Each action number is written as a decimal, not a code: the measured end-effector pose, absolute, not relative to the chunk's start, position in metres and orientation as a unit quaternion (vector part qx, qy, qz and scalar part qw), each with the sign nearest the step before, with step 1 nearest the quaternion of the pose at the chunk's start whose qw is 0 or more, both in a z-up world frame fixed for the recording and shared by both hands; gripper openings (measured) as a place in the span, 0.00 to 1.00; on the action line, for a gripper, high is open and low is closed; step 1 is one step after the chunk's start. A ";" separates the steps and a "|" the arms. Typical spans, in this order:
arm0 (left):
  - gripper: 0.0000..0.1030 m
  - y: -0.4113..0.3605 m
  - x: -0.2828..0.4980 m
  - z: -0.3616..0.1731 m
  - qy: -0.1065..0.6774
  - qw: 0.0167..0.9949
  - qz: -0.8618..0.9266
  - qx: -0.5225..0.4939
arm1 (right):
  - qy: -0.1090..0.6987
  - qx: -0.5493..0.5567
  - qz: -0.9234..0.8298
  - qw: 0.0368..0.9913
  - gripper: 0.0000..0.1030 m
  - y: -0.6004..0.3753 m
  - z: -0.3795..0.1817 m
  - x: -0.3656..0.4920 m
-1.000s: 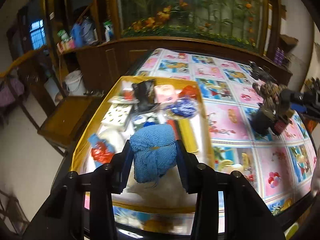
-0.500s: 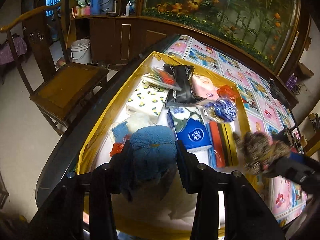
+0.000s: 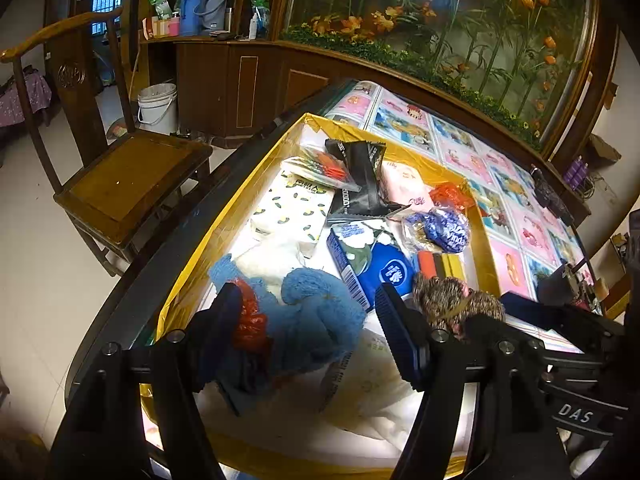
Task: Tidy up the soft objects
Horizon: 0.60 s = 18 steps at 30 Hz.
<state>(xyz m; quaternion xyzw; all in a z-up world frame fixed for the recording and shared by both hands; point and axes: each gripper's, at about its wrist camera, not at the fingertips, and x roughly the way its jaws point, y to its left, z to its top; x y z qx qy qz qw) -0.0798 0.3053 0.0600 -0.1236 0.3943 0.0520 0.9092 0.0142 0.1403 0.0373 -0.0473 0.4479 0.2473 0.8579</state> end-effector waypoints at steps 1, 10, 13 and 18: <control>0.67 0.305 -0.082 0.062 0.388 0.911 0.051 -0.127 | 0.441 -0.057 0.244 0.862 0.57 0.142 0.040 0.011; 0.87 0.282 -0.161 0.139 0.196 0.968 0.139 -0.070 | 0.384 -0.010 0.275 0.881 0.75 0.116 0.067 -0.027; 1.00 0.266 -0.196 0.155 0.125 0.980 0.134 -0.074 | 0.365 0.003 0.271 0.891 0.82 0.101 0.068 -0.044; 1.00 0.250 -0.182 0.147 0.187 0.973 0.121 -0.067 | 0.363 0.003 0.274 0.891 0.83 0.085 0.063 -0.071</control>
